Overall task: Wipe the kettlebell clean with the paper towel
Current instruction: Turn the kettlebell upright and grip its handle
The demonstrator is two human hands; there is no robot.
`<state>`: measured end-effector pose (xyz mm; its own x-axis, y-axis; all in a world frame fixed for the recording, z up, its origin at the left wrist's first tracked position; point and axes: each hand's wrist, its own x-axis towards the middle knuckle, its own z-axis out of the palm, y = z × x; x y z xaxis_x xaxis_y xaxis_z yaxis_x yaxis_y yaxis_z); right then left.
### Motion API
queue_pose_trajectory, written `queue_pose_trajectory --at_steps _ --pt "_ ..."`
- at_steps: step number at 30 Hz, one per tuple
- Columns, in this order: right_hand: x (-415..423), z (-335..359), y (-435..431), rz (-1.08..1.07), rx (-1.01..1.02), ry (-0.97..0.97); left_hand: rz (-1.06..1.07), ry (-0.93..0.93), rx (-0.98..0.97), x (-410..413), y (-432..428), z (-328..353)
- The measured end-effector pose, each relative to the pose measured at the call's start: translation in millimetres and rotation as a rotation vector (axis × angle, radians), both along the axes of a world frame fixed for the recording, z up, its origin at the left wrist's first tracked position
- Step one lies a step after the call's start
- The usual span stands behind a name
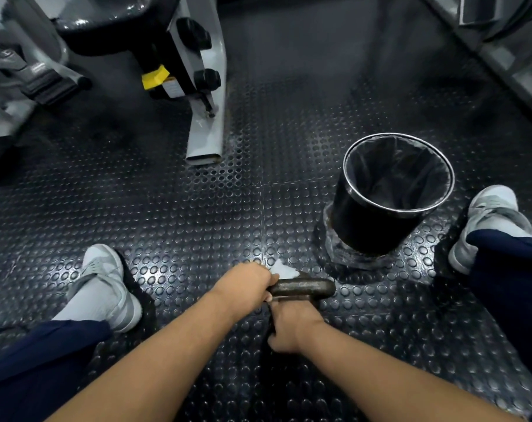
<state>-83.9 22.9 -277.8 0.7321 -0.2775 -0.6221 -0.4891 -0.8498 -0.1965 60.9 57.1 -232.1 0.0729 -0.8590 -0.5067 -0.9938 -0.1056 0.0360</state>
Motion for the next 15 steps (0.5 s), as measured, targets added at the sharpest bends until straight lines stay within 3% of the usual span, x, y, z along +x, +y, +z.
queue_pose_trajectory --at_steps 5,9,15 --pt "24 -18 -9 0.010 0.093 0.055 0.012 0.015 0.006 0 0 1" --pt "5 -26 -3 -0.240 0.208 -0.131 0.058 0.036 0.005 1 0 -1" --pt "-10 -23 17 -0.400 0.318 -0.337 0.049 0.004 0.024 -4 -1 5"
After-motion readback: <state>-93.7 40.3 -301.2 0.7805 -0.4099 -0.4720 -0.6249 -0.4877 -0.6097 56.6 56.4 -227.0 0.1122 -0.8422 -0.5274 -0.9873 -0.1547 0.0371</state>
